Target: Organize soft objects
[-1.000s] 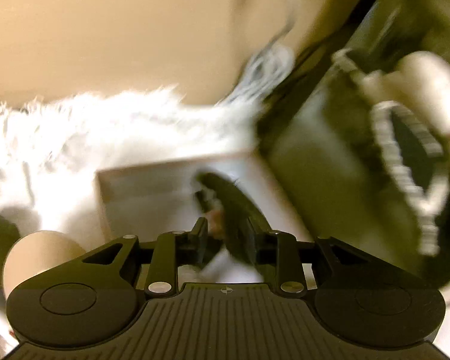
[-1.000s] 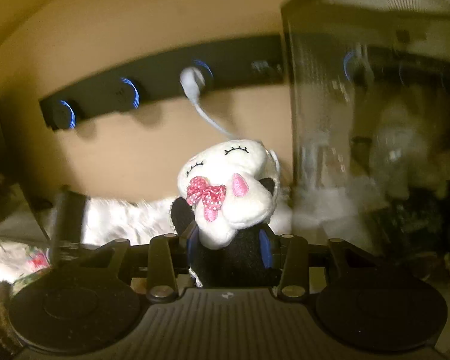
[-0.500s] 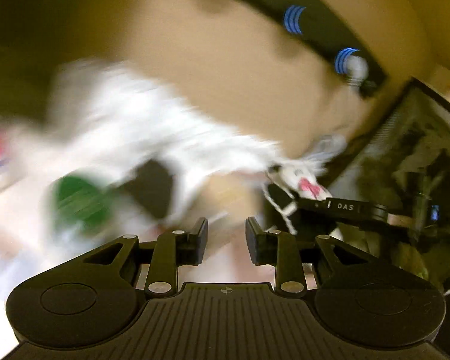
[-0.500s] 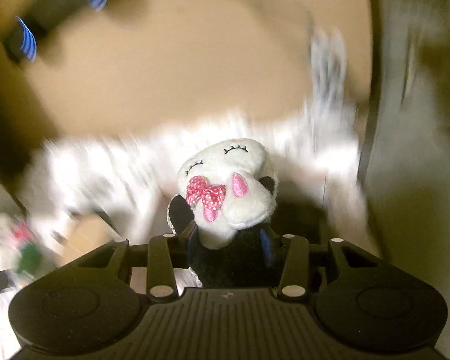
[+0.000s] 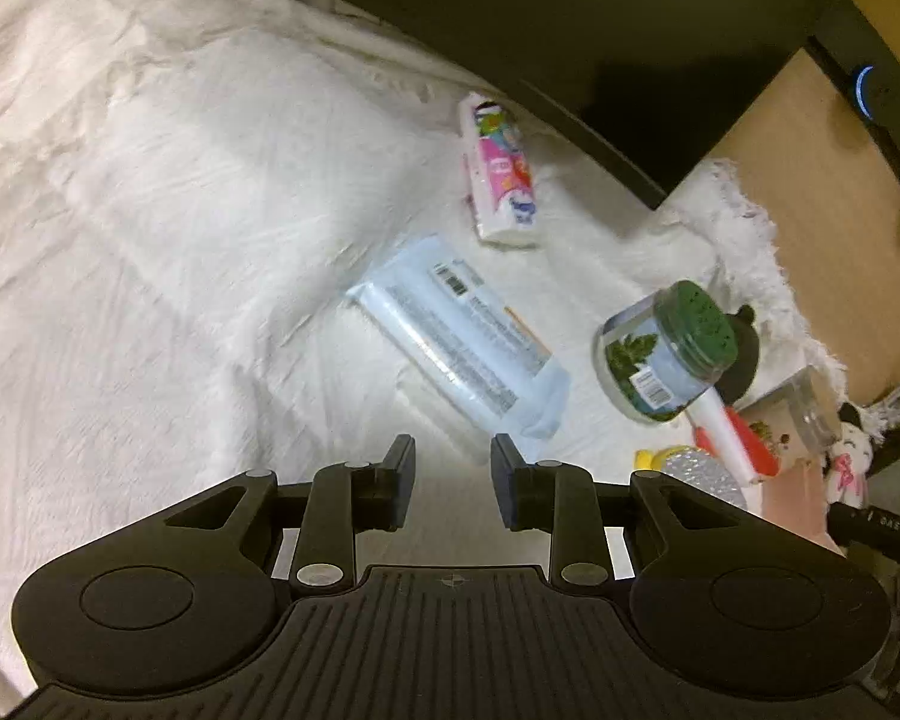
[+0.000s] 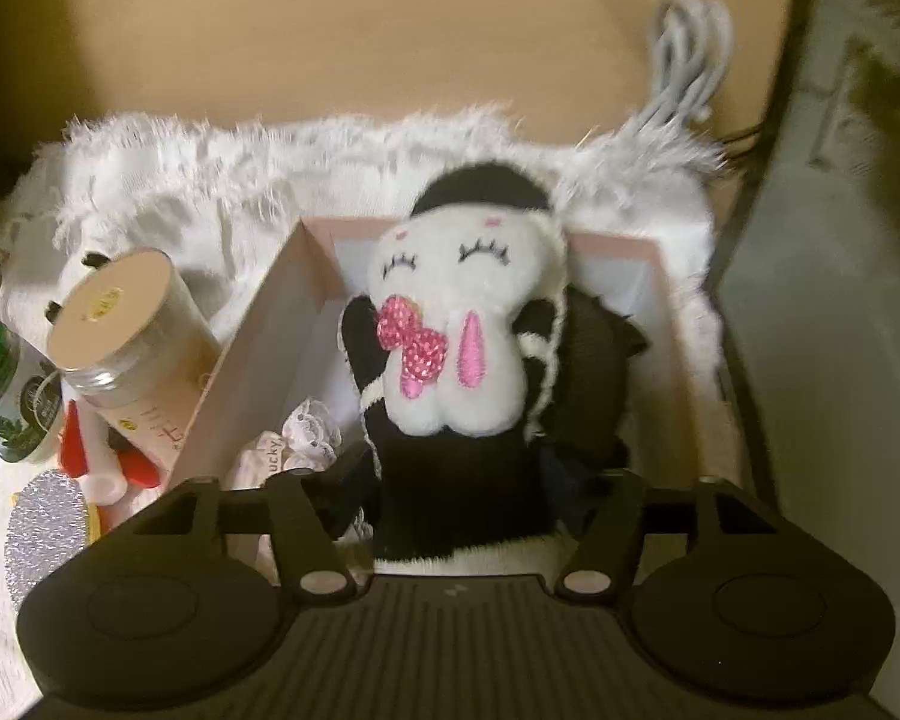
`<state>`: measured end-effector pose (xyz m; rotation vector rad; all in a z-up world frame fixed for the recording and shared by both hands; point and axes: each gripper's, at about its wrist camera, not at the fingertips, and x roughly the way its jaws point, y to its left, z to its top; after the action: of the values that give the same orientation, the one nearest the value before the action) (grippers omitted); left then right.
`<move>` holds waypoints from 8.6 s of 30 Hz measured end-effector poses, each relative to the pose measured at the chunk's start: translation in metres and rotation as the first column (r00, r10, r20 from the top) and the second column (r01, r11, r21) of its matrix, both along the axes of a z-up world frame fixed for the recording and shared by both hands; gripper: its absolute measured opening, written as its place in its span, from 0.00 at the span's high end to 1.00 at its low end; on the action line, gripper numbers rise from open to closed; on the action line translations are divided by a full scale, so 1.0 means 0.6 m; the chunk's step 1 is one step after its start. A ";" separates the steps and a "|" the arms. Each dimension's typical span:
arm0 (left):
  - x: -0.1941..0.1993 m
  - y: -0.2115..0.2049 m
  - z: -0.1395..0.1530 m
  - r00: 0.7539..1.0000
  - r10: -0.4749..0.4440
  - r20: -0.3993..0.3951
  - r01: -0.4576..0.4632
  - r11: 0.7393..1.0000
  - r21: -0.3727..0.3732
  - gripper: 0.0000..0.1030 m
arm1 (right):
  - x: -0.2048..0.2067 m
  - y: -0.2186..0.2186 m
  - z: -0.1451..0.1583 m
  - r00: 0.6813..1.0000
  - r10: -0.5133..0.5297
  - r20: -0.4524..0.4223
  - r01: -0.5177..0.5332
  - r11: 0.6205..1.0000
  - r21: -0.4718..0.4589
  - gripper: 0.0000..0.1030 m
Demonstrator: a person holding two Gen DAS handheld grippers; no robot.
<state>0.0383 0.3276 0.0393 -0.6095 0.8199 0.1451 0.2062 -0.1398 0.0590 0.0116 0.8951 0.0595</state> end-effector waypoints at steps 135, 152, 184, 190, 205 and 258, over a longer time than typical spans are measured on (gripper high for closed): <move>0.063 -0.118 -0.022 0.906 -0.413 0.098 0.423 0.896 -0.134 0.82 | -0.202 0.227 -0.039 0.965 0.248 -0.086 -0.231 0.958 0.171 0.43; 0.050 -0.113 0.004 0.909 -0.401 0.113 0.410 0.909 -0.079 0.82 | -0.220 0.232 0.027 0.961 0.276 -0.014 -0.265 0.934 0.238 0.59; 0.269 -0.449 0.106 0.777 -0.572 0.264 0.582 0.812 0.046 0.81 | -0.138 -0.049 0.114 0.977 -0.039 0.212 0.001 0.984 0.179 0.59; 0.163 -0.356 0.074 0.873 -0.441 0.209 0.459 0.887 -0.049 0.81 | -0.007 0.037 0.031 0.986 0.099 0.135 -0.119 0.982 0.149 0.59; -0.067 -0.068 -0.011 0.994 0.107 -0.031 -0.108 0.993 -0.046 0.81 | -0.056 0.076 0.041 0.952 0.181 0.246 -0.182 0.983 -0.019 0.27; -0.083 0.074 -0.023 0.996 -0.090 0.028 0.093 0.988 -0.124 0.81 | -0.053 0.597 -0.066 0.708 0.702 -0.078 -0.687 0.710 0.151 0.23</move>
<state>-0.0114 0.3718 0.0253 -0.6886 0.8382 0.0029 0.1744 0.2184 0.0195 -0.2284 0.9857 0.8374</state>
